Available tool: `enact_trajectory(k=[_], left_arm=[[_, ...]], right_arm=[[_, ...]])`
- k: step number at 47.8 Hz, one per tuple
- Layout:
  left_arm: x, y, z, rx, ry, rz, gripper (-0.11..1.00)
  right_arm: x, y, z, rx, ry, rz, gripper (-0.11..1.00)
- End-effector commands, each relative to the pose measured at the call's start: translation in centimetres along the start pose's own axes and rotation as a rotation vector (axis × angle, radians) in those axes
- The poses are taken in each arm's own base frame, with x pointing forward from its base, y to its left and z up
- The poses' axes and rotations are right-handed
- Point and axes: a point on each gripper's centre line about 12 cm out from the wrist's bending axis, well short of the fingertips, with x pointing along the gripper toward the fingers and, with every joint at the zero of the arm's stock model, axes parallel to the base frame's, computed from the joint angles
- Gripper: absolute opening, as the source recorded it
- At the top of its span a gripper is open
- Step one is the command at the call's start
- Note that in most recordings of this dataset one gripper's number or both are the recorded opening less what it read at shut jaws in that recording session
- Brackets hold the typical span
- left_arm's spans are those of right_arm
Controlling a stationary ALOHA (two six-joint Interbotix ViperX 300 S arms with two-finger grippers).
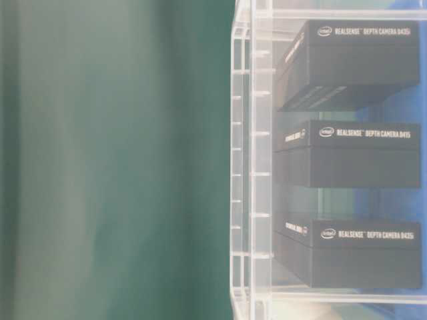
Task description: Take the box out of the case with the right arm.
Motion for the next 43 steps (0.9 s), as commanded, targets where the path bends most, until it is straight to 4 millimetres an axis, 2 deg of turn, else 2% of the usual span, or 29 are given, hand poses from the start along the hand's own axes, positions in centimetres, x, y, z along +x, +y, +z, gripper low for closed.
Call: enact_trajectory(k=[1,10,30,36,43], left_arm=[[-0.7,-0.2,0.6,0.004,-0.025,-0.007,0.00],[-0.7,-0.1,0.6,0.003,-0.026,-0.005,0.00],[-0.7,-0.1,0.5,0.004,-0.024,0.000,0.00],[-0.7,-0.1,0.5,0.003,-0.022,-0.001,0.00],[-0.7,-0.1,0.5,0.002,-0.022,0.001,0.00]], right_arm=[[-0.7,0.3,0.1,0.006,-0.007,0.021,0.00],[-0.6,0.4,0.5,0.020,-0.016,0.019,0.00],[-0.4,-0.9,6.9,0.058,-0.124,-0.021,0.00],[-0.2,-1.0,8.0,0.052,-0.134,-0.027,0.00],[-0.1,-1.0,8.2,0.036,-0.133,-0.032,0.00]])
